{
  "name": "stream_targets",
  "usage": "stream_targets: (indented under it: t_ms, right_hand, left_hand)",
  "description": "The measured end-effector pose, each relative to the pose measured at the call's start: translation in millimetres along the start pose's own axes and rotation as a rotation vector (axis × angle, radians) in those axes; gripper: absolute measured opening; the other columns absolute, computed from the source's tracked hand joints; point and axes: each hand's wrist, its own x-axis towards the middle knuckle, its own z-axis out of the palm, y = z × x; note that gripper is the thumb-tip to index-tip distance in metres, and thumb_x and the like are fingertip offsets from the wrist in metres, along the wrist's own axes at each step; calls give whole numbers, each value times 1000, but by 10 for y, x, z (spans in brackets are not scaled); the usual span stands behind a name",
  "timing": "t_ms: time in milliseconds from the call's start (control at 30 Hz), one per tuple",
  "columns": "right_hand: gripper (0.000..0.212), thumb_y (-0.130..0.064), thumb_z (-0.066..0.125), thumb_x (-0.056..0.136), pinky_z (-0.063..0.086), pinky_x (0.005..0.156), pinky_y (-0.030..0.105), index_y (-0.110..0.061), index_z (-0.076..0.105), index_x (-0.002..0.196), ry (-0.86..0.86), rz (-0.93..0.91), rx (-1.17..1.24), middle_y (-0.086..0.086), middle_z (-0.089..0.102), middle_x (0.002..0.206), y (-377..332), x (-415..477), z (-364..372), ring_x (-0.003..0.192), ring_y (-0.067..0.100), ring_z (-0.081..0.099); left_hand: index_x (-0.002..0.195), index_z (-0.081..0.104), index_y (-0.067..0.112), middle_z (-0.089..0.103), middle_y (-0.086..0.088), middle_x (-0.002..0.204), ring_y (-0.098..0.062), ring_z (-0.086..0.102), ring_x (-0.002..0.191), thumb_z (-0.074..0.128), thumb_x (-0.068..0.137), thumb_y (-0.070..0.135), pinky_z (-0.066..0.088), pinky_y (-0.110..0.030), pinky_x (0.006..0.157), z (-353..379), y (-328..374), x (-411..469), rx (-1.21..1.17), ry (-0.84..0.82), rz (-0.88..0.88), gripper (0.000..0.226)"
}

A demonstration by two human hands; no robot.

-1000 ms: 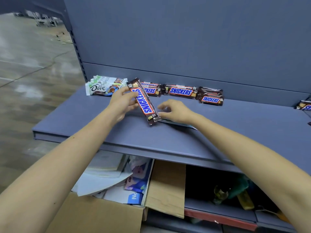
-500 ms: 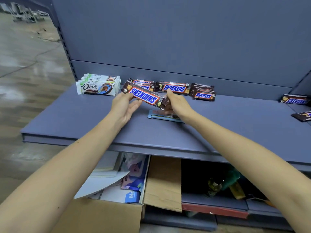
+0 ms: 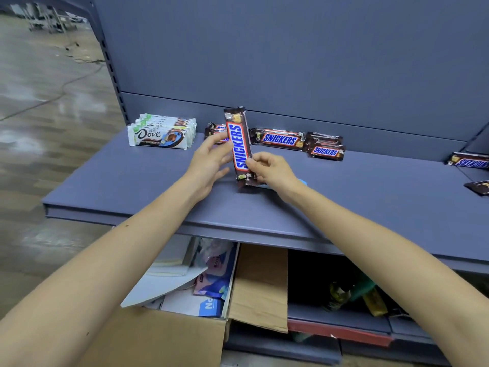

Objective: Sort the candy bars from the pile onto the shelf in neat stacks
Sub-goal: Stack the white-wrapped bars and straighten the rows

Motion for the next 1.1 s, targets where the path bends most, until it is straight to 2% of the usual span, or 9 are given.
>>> stream_targets:
  t_ms: [167,300,433,533,633,733,833,1000,1100]
  right_hand:
    - [14,-10,52,93,51,54,12,-16,56,82,-20,-22,-2,2,56,73,-15,2,58,53,-3,56]
    - [20,-18,49,96,51,67,20,-10,57,112,29,-10,-102,2,55,90,-51,51,-37,68,11,54]
    - [48,-26,57,91,50,68,23,-19,39,135,222,-38,-138,-4,50,110,-78,86,-196,84,15,53]
    - [65,-27,64,86,46,89,29,-21,29,142,320,-131,-256,2,41,133,-14,114,-271,92,15,53]
    - [60,-28,66,85,31,101,23,-16,40,137,307,-205,-468,4,47,133,62,130,-308,120,18,43]
    - [34,-26,66,85,27,86,17,-13,62,116,253,-260,-679,2,65,110,78,120,-354,109,18,47]
    - [21,-25,64,86,29,78,20,-13,69,103,134,-275,-817,1,69,101,71,90,-387,92,14,45]
    - [24,-28,62,86,37,95,38,-18,68,107,244,-232,-957,4,68,104,74,186,-528,107,26,46]
    - [27,-31,60,88,31,92,36,-19,66,111,343,-152,-1013,2,66,109,118,273,-642,111,26,40]
  left_hand:
    - [91,53,26,69,7,70,-12,60,67,54,87,-3,47,-29,74,-14,-70,-8,89,7,-6,29]
    - [94,55,22,66,2,76,-2,61,56,49,87,-6,51,-22,67,-45,-23,85,206,39,71,29]
    - [118,58,15,63,1,99,-5,58,80,49,90,-1,48,-12,73,-139,112,190,586,12,233,34]
    - [114,64,16,65,1,111,-12,58,99,50,89,3,42,-17,82,-164,168,254,903,-32,351,32]
    - [112,66,12,66,-2,116,-19,57,109,52,88,3,33,-14,87,-116,114,282,1088,-80,424,29]
    - [111,65,8,67,-5,114,-19,59,108,53,87,1,29,-6,79,-33,25,283,1129,-136,485,28]
    - [112,64,7,67,-6,114,-19,60,108,53,87,1,31,-7,81,19,-57,313,1116,-164,488,27]
    - [131,49,12,59,-5,124,-23,52,115,54,88,9,36,-27,97,76,-203,380,1064,-80,494,44]
    - [141,33,14,44,-7,138,-29,39,124,52,91,20,31,-35,103,-12,-384,380,1105,4,390,54]
